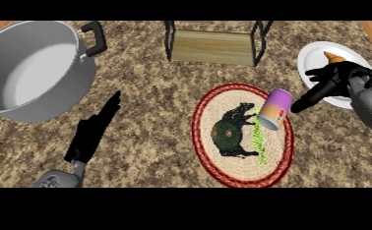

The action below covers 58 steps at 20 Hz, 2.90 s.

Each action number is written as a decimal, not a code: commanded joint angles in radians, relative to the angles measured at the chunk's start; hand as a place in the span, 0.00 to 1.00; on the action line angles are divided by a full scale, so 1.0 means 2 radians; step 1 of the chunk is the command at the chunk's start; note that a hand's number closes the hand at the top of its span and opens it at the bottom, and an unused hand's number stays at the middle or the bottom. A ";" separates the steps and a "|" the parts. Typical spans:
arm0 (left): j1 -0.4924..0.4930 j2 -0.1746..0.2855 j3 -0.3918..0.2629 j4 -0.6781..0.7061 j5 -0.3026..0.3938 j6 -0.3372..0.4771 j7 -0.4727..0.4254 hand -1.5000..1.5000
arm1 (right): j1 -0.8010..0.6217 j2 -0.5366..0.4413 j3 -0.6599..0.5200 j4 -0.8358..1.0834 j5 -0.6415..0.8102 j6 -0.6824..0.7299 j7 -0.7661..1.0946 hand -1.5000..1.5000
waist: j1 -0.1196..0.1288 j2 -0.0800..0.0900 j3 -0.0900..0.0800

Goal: Pick the can from the placemat and place it in the tiered shelf

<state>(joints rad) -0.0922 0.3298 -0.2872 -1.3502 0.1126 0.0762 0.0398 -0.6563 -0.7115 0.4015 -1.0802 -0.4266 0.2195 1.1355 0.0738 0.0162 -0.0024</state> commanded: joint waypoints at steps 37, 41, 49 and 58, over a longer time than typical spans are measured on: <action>0.049 -0.004 0.034 -0.013 -0.009 -0.016 -0.010 0.50 | -0.168 0.157 0.155 0.282 -0.040 0.116 0.080 0.00 | -0.032 -0.009 0.001; 0.034 -0.003 0.035 -0.036 -0.010 -0.016 0.013 0.50 | -0.140 0.171 0.170 0.306 -0.029 0.111 0.046 0.00 | -0.030 -0.008 0.001; 0.008 0.009 0.060 -0.018 0.000 -0.035 0.030 0.50 | -0.124 0.176 0.173 0.280 -0.028 0.127 0.018 1.00 | -0.036 -0.009 0.001; 0.019 -0.021 0.054 0.026 -0.022 -0.023 -0.014 0.50 | -0.102 0.208 0.186 0.244 0.018 0.050 0.000 1.00 | -0.040 -0.009 0.001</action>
<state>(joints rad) -0.0380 0.3034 -0.1849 -1.3445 0.0723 0.0347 0.0301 -0.9068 -0.3672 0.7495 -0.5728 -0.4221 0.3696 1.0581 -0.0046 -0.0275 -0.0235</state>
